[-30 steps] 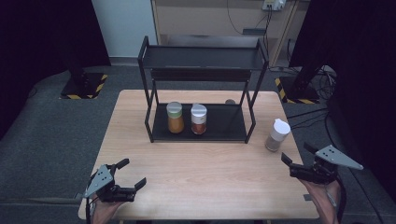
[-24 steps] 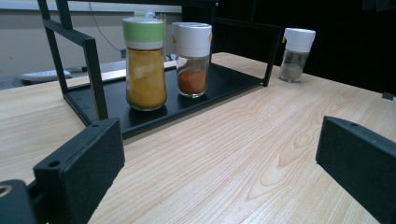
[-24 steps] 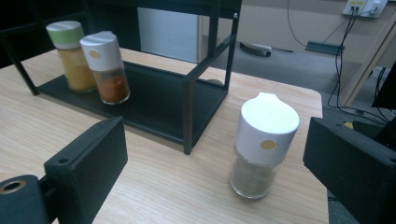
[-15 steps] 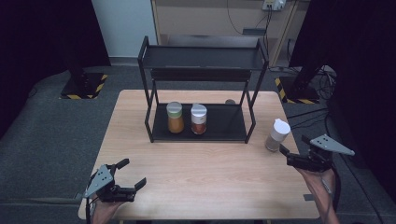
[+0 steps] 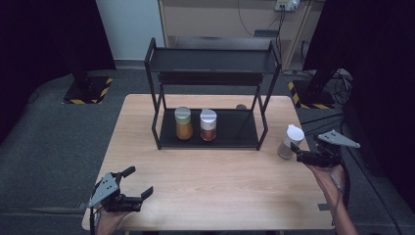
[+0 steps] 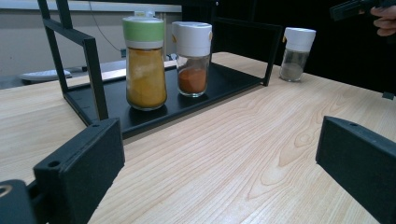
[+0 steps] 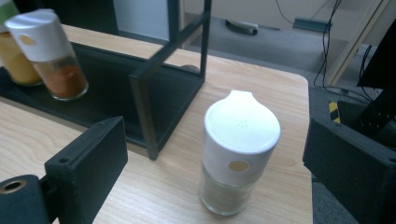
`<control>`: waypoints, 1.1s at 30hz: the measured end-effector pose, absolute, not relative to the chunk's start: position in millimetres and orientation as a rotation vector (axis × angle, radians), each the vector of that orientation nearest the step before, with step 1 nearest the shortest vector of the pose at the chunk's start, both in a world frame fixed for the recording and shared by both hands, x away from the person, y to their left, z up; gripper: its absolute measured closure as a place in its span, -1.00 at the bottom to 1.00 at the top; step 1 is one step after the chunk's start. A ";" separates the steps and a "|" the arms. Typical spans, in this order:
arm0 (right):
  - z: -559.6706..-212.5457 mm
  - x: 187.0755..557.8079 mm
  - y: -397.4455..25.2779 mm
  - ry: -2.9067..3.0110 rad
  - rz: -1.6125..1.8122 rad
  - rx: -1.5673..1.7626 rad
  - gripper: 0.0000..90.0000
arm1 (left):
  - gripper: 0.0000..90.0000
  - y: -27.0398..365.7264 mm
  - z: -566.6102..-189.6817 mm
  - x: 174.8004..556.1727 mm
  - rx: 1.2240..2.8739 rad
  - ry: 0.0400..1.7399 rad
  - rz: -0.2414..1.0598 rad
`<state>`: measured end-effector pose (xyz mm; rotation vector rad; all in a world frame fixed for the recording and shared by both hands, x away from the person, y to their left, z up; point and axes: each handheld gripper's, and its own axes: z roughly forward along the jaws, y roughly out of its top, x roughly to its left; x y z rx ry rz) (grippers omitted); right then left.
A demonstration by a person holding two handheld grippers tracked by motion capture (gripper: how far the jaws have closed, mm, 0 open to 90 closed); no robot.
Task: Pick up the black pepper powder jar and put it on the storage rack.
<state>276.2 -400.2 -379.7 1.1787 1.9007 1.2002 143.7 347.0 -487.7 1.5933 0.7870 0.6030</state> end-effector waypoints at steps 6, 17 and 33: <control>-384.4 291.3 -398.1 1.903 1.173 1.209 -0.85 | -0.99 346.9 -487.7 143.9 1.595 0.788 0.603; -394.7 319.8 -386.8 1.906 1.138 1.254 -0.84 | -0.99 347.3 -487.9 143.8 1.593 0.788 0.603; -404.8 339.7 -376.1 1.919 1.082 1.309 -0.62 | -0.99 347.3 -487.8 143.9 1.594 0.787 0.602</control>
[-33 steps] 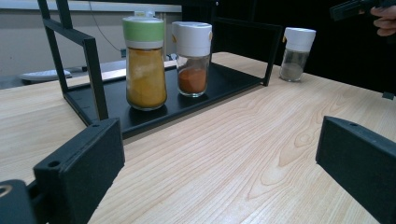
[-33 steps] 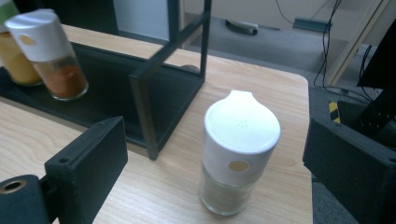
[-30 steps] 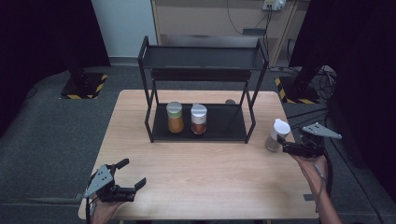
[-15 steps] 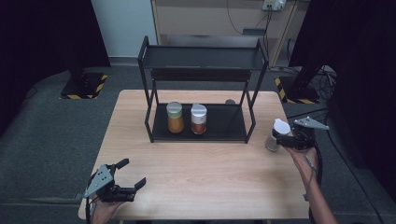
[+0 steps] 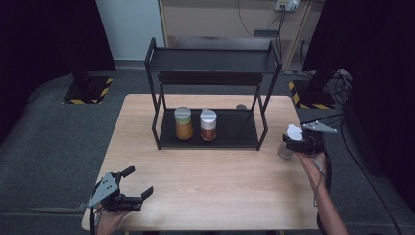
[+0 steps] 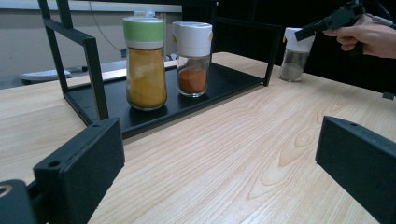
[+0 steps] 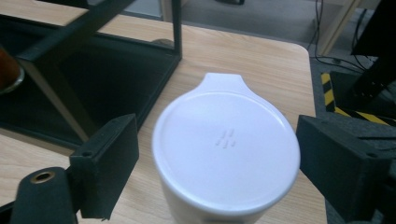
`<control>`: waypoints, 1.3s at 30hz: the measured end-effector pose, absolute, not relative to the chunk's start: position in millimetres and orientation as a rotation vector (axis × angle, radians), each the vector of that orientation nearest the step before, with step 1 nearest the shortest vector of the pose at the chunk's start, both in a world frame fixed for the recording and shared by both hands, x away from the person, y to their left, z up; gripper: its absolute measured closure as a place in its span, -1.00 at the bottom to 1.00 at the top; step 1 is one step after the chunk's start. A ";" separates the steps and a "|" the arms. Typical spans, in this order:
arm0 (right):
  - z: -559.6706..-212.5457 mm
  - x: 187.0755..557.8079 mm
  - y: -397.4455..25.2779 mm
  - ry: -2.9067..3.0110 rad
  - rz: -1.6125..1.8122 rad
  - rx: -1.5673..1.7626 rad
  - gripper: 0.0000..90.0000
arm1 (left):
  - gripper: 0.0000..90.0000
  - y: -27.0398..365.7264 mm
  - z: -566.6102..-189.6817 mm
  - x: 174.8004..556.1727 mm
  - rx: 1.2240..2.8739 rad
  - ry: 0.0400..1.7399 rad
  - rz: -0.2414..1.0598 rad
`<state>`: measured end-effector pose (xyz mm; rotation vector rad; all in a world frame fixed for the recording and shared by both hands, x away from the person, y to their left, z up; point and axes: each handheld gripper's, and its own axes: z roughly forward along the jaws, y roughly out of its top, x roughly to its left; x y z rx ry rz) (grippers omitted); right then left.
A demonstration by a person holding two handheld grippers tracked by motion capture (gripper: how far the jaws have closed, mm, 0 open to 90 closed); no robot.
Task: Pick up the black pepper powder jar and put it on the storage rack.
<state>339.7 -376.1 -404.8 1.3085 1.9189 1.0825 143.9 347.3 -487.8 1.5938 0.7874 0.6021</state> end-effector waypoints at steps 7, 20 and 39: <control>-410.8 341.9 -379.0 1.918 1.101 1.313 -0.32 | -0.99 347.5 -487.9 143.9 1.593 0.787 0.602; -410.0 332.4 -384.1 1.930 1.118 1.287 -0.31 | -0.99 347.7 -488.3 144.5 1.591 0.790 0.600; -381.2 292.4 -395.7 2.066 1.208 1.093 -0.31 | -0.99 347.4 -488.1 144.5 1.593 0.789 0.601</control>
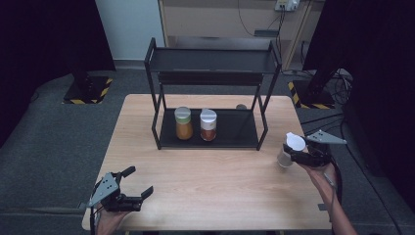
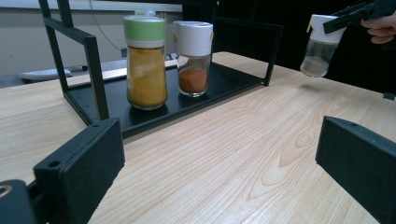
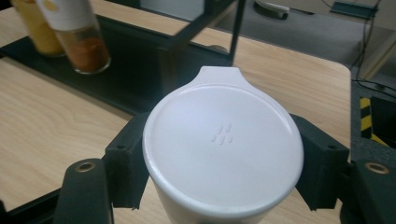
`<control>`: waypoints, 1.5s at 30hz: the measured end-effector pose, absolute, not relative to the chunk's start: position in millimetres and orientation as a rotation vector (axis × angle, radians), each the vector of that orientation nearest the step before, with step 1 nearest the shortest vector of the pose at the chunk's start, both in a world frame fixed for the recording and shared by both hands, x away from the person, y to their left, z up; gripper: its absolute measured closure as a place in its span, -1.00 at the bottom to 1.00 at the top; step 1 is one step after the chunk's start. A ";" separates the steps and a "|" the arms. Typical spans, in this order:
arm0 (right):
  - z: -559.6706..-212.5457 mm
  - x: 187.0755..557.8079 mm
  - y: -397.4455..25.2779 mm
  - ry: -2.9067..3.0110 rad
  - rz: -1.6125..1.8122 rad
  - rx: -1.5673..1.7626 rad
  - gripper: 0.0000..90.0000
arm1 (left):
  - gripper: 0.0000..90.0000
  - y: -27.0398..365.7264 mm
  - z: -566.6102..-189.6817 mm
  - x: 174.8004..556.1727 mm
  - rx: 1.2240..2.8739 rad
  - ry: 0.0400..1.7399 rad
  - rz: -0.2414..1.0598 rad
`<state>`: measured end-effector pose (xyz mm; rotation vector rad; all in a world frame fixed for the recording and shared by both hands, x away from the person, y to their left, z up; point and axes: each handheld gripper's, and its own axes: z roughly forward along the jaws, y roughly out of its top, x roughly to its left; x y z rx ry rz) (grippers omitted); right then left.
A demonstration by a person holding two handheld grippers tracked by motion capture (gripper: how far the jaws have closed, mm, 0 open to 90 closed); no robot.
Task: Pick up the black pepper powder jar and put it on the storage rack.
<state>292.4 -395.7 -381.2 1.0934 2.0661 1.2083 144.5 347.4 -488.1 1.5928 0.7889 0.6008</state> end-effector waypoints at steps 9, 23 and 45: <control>-367.8 284.7 -383.4 2.138 1.263 0.992 -0.31 | -0.99 347.6 -488.3 144.8 1.593 0.787 0.598; -351.6 305.5 -352.2 2.236 1.332 0.881 -0.31 | -0.99 348.0 -488.2 144.6 1.592 0.785 0.595; -356.1 357.9 -297.4 2.241 1.312 0.913 -0.31 | -0.99 348.8 -488.8 145.2 1.590 0.786 0.591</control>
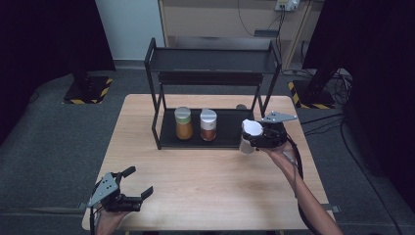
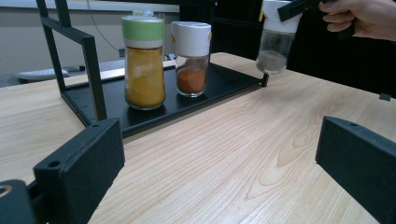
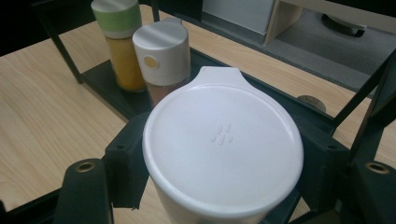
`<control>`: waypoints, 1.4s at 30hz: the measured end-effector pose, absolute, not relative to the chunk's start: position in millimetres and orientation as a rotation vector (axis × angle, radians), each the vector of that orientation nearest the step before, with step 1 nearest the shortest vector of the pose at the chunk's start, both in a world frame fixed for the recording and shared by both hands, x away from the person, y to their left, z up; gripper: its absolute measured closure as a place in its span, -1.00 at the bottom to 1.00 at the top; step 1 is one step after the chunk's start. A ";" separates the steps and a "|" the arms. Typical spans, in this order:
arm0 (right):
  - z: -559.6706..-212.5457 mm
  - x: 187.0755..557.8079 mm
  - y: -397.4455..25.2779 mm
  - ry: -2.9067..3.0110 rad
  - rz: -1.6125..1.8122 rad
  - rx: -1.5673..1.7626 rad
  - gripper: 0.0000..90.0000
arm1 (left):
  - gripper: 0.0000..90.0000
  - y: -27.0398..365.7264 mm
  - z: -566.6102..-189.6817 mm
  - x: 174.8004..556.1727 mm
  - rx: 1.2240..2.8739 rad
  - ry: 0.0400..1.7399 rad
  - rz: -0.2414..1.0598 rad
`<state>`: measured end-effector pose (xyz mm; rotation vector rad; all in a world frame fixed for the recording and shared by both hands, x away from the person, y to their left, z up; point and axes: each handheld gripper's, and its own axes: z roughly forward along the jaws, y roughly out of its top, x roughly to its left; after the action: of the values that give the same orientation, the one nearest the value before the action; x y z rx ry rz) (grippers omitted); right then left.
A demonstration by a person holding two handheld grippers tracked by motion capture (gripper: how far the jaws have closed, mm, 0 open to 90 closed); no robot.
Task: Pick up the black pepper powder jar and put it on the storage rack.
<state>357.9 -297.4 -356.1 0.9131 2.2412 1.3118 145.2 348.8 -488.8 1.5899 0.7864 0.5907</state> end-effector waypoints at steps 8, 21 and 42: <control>-360.5 370.9 -283.6 2.234 1.297 0.934 -0.31 | -0.99 349.1 -489.3 145.5 1.588 0.786 0.589; -365.8 390.7 -266.3 2.201 1.270 0.970 -0.31 | -0.99 350.0 -489.9 145.6 1.582 0.787 0.587; -389.1 416.1 -240.0 2.159 1.231 1.022 -0.31 | -0.99 350.7 -490.4 145.7 1.580 0.788 0.586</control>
<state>416.1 -240.0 -389.1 1.0222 2.1592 1.2313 145.7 350.7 -490.4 1.5801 0.7881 0.5862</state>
